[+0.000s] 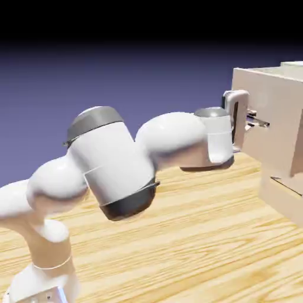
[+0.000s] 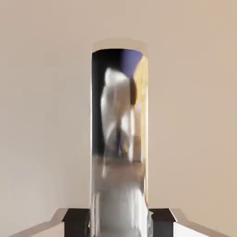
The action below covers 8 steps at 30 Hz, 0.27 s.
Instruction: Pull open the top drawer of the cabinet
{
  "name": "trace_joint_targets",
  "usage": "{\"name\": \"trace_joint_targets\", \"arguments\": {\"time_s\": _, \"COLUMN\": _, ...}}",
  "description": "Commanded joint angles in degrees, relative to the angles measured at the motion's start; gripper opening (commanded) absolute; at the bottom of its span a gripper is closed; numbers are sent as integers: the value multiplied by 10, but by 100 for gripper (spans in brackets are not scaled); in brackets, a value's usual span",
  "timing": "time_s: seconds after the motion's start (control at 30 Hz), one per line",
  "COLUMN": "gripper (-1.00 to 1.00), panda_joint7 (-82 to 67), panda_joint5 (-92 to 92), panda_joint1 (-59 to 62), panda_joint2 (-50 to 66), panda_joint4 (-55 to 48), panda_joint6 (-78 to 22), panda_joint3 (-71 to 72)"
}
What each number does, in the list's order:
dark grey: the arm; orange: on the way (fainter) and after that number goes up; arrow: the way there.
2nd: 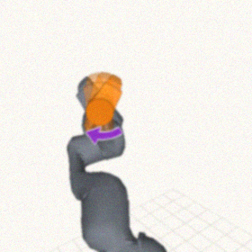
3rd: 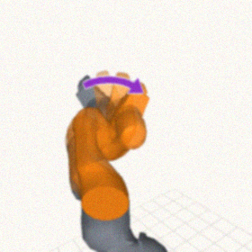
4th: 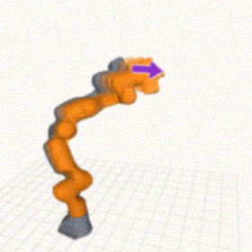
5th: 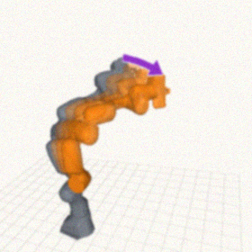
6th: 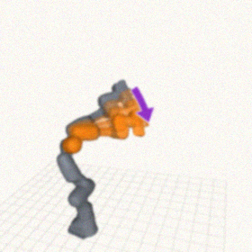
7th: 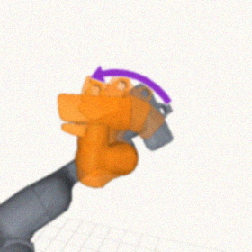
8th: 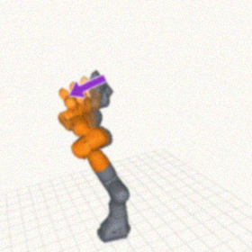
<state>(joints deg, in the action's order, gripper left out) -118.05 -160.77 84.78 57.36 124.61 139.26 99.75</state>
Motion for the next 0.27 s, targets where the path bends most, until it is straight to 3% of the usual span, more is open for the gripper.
{"name": "trace_joint_targets", "arguments": {"time_s": 0.0, "gripper": -100, "panda_joint7": 0, "panda_joint5": 4, "panda_joint1": 19, "panda_joint2": 1, "panda_joint4": 21, "panda_joint6": -4, "panda_joint3": 13}}
{"name": "trace_joint_targets", "arguments": {"time_s": 0.13, "gripper": -100, "panda_joint7": 1, "panda_joint5": 14, "panda_joint1": 90, "panda_joint2": 10, "panda_joint4": 96, "panda_joint6": -19, "panda_joint3": 61}}
{"name": "trace_joint_targets", "arguments": {"time_s": 0.17, "gripper": 100, "panda_joint7": 1, "panda_joint5": 14, "panda_joint1": 90, "panda_joint2": 10, "panda_joint4": 96, "panda_joint6": -19, "panda_joint3": 61}}
{"name": "trace_joint_targets", "arguments": {"time_s": 0.23, "gripper": 100, "panda_joint7": 0, "panda_joint5": 18, "panda_joint1": 111, "panda_joint2": 15, "panda_joint4": 116, "panda_joint6": -22, "panda_joint3": 76}}
